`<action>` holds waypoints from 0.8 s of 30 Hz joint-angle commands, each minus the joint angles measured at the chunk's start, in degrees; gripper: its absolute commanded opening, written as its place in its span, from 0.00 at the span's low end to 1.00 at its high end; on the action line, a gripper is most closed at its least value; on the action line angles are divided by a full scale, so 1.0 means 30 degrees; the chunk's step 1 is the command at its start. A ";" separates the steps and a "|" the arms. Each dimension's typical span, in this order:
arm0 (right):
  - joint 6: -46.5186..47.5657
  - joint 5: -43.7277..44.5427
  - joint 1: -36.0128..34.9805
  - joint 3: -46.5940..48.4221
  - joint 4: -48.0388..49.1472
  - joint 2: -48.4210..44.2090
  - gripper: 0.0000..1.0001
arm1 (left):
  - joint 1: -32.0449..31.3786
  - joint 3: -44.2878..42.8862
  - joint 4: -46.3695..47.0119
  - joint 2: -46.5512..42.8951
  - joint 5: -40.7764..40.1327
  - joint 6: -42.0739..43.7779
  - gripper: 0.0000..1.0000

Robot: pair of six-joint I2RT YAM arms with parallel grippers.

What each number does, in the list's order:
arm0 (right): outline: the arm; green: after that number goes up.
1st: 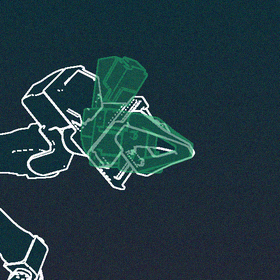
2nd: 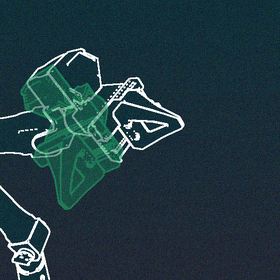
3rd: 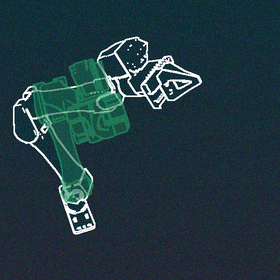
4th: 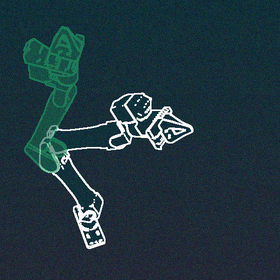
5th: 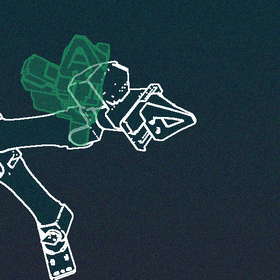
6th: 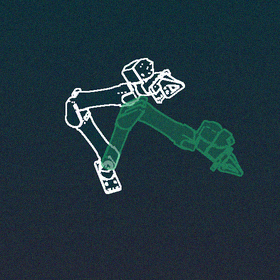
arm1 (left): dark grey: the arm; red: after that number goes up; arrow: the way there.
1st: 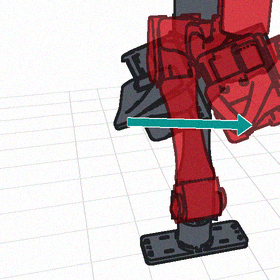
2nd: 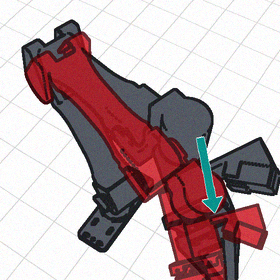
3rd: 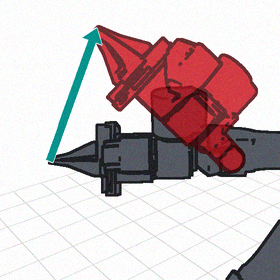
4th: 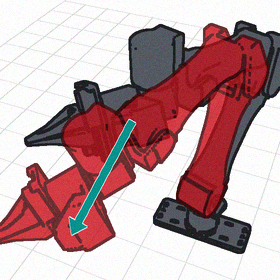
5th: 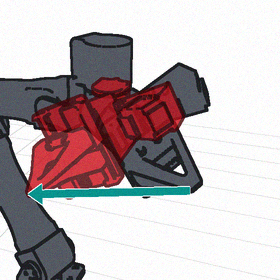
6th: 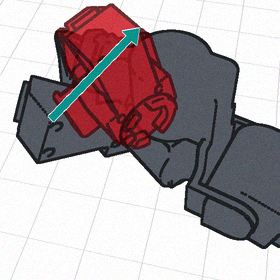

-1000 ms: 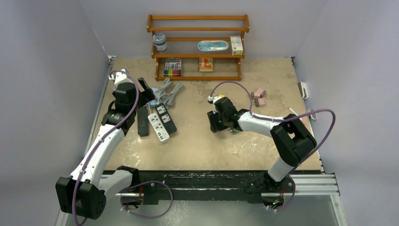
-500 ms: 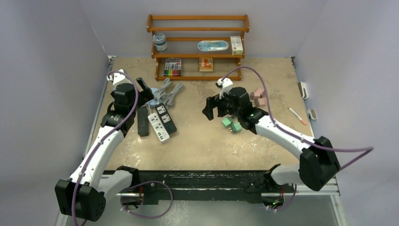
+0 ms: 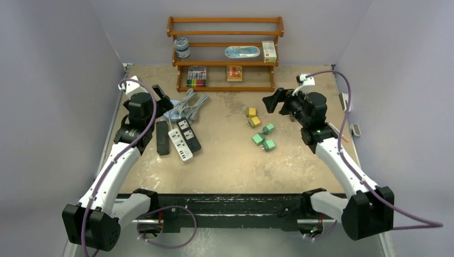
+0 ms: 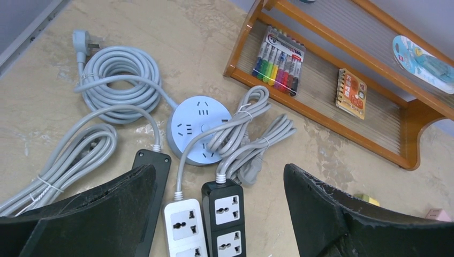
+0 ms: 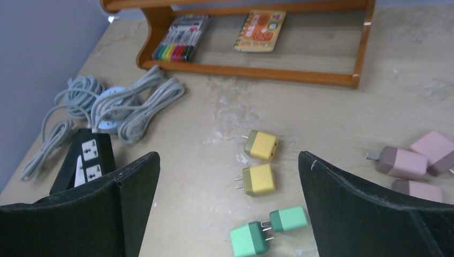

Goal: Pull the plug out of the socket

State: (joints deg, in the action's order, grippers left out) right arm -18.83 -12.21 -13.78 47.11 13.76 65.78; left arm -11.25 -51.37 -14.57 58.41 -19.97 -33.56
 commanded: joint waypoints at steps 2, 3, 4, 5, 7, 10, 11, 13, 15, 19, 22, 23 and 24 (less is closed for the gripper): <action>-0.0209 0.3169 -0.0021 -0.0658 0.1636 -0.2216 0.99 | 0.0174 -0.0595 0.0822 -0.0755 -0.1278 0.0344 0.88; -0.0214 0.3839 -0.0019 -0.0797 0.1765 -0.2521 0.99 | 0.0174 -0.0383 0.1001 -0.1104 -0.1660 0.0384 0.87; -0.0226 0.4381 -0.0008 -0.0910 0.1858 -0.2732 0.99 | 0.0174 -0.0166 0.1228 -0.1355 -0.2082 0.0381 0.87; -0.0165 0.4694 -0.0006 -0.0994 0.2004 -0.2897 0.99 | 0.0174 0.0048 0.1447 -0.1598 -0.2449 0.0377 0.87; 0.0133 0.4839 -0.0006 -0.0935 0.2055 -0.2948 0.99 | 0.0174 0.0271 0.1747 -0.1953 -0.2994 0.0441 0.87; 0.0184 0.5051 -0.0004 -0.0727 0.1550 -0.2883 0.99 | 0.0174 0.0273 0.1716 -0.2220 -0.3391 0.0524 0.87; 0.0179 0.5063 -0.0006 -0.0755 0.1524 -0.2945 1.00 | 0.0174 0.0275 0.1662 -0.2318 -0.3485 0.0516 0.87; 0.0157 0.5129 -0.0006 -0.0928 0.1548 -0.3066 0.99 | 0.0174 0.0360 0.1648 -0.2556 -0.3525 0.0522 0.87; 0.0153 0.5333 -0.0008 -0.1014 0.1595 -0.3170 0.99 | 0.0174 0.0403 0.1718 -0.2682 -0.3567 0.0603 0.87; 0.0554 0.5211 -0.0006 -0.0964 0.1874 -0.2978 0.99 | 0.0174 0.0385 0.1767 -0.2692 -0.3550 0.0582 0.87; 0.0660 0.5292 -0.0006 -0.0762 0.1776 -0.2686 0.99 | 0.0174 0.0240 0.1839 -0.2564 -0.3364 0.0607 0.87; 0.0678 0.5247 -0.0006 -0.0752 0.1794 -0.2631 0.99 | 0.0174 0.0223 0.1897 -0.2548 -0.3269 0.0610 0.87; 0.0666 0.5234 -0.0006 -0.0787 0.1854 -0.2617 0.99 | 0.0174 0.0236 0.1963 -0.2564 -0.3264 0.0651 0.87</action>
State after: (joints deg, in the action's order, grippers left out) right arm -17.98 2.26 -13.80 44.45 16.32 57.82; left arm -11.25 -50.65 -12.32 51.11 -29.41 -33.23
